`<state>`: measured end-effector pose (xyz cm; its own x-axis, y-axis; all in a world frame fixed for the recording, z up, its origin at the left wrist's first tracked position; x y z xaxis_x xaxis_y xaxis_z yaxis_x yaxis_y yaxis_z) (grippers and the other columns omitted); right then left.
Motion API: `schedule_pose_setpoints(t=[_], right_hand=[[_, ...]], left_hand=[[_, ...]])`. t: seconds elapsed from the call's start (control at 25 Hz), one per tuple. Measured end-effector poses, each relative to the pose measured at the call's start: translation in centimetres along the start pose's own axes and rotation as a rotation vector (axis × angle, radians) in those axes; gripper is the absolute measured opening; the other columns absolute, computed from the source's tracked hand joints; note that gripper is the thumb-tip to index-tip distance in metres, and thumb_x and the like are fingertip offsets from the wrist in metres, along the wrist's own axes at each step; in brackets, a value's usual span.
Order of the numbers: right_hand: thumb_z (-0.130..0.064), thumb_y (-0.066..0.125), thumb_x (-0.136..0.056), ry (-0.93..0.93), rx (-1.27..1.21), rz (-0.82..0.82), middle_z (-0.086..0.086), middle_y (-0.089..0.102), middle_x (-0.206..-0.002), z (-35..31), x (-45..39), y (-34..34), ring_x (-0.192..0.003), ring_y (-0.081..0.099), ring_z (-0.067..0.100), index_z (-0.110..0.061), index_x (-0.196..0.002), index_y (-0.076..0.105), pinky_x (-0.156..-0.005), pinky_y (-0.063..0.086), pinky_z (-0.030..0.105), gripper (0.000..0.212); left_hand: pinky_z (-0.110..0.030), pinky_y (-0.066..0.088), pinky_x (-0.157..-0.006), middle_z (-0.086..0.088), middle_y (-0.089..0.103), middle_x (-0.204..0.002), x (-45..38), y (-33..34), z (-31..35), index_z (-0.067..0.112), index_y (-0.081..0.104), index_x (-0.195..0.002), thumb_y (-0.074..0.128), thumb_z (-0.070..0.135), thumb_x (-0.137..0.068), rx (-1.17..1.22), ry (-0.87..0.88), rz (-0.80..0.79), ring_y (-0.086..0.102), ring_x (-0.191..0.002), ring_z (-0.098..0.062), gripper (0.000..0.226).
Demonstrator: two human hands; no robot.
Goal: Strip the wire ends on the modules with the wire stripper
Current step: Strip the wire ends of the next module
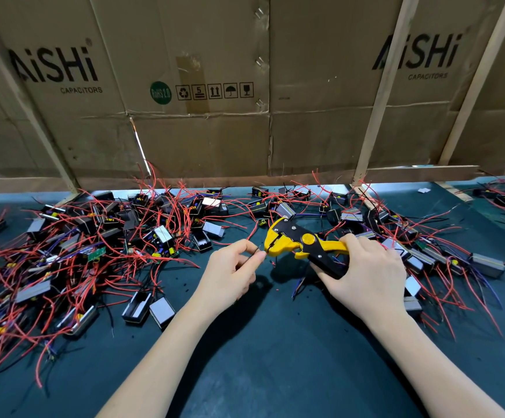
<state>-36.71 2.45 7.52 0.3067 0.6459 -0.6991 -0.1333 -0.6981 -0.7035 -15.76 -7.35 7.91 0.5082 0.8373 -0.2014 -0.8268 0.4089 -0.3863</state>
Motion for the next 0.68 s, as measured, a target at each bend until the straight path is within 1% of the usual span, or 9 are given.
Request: schedule_pose_setpoints(t=[0.08,0.24,0.44,0.48,0.56,0.6,0.68], right_hand=[[-0.056,0.081,-0.062,0.009,0.006,0.003,0.003,0.06,-0.07,0.14,0.0,0.05,-0.071,0.062,0.031,-0.011,-0.082,0.061,-0.066,0.042,0.039,0.054],[-0.057,0.081,-0.062,0.01,0.002,0.012,0.001,0.061,-0.071,0.22,0.03,0.06,-0.072,0.062,0.031,-0.012,-0.083,0.062,-0.066,0.04,0.038,0.053],[-0.057,0.078,-0.066,0.016,-0.022,0.002,0.001,0.061,-0.067,0.13,-0.05,-0.17,-0.069,0.063,0.03,-0.013,-0.077,0.061,-0.066,0.041,0.037,0.048],[-0.056,0.079,-0.066,0.019,-0.027,0.0,0.001,0.061,-0.065,0.13,-0.06,-0.25,-0.066,0.063,0.03,-0.013,-0.074,0.061,-0.065,0.041,0.037,0.048],[-0.052,0.084,-0.062,0.031,-0.04,-0.002,0.002,0.059,-0.056,0.15,-0.12,-0.42,-0.054,0.06,0.032,-0.013,-0.066,0.06,-0.057,0.04,0.033,0.046],[-0.051,0.085,-0.06,0.043,-0.041,-0.009,0.003,0.057,-0.052,0.18,-0.12,-0.47,-0.05,0.058,0.032,-0.014,-0.062,0.059,-0.053,0.038,0.03,0.046],[-0.05,0.086,-0.059,0.064,-0.031,-0.025,0.002,0.055,-0.048,0.19,-0.03,-0.47,-0.047,0.057,0.031,-0.016,-0.058,0.059,-0.049,0.033,0.026,0.044]], left_hand=[[-0.015,0.027,-0.041,0.009,0.04,-0.042,-0.1,-0.04,-0.16,0.01,0.06,-0.091,0.058,0.021,-0.098,0.013,-0.001,-0.022,0.027,-0.035,-0.011,0.014],[-0.019,0.023,-0.044,0.009,0.036,-0.043,-0.32,-0.06,-0.7,0.008,0.062,-0.096,0.054,0.017,-0.1,0.069,0.008,-0.033,0.024,-0.04,-0.014,0.013],[-0.021,0.025,-0.045,0.009,0.037,-0.044,-0.53,-0.08,-1.05,0.009,0.062,-0.096,0.053,0.016,-0.1,0.07,0.031,-0.035,0.025,-0.043,-0.016,0.012],[-0.02,0.025,-0.044,0.009,0.037,-0.044,-0.52,-0.11,-1.05,0.009,0.061,-0.095,0.053,0.017,-0.1,0.07,0.032,-0.037,0.025,-0.042,-0.016,0.012],[-0.019,0.025,-0.043,0.008,0.037,-0.044,-0.5,-0.24,-1.02,0.01,0.061,-0.093,0.054,0.018,-0.1,0.073,0.028,-0.037,0.024,-0.041,-0.015,0.012],[-0.018,0.024,-0.042,0.008,0.036,-0.044,-0.49,-0.3,-0.99,0.01,0.06,-0.091,0.055,0.018,-0.099,0.073,0.027,-0.037,0.024,-0.04,-0.014,0.013],[-0.017,0.025,-0.042,0.008,0.037,-0.044,-0.48,-0.37,-0.97,0.011,0.06,-0.088,0.056,0.019,-0.099,0.068,0.026,-0.035,0.024,-0.04,-0.014,0.014]])
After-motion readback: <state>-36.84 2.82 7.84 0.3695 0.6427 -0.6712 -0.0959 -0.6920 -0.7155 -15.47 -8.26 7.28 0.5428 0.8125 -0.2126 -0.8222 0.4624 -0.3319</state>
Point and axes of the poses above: each hand's wrist, its own x-axis away from the middle knuckle, its own y-axis out of the palm, z = x × y, the point moved 2 cm from there along -x, towards the middle knuckle
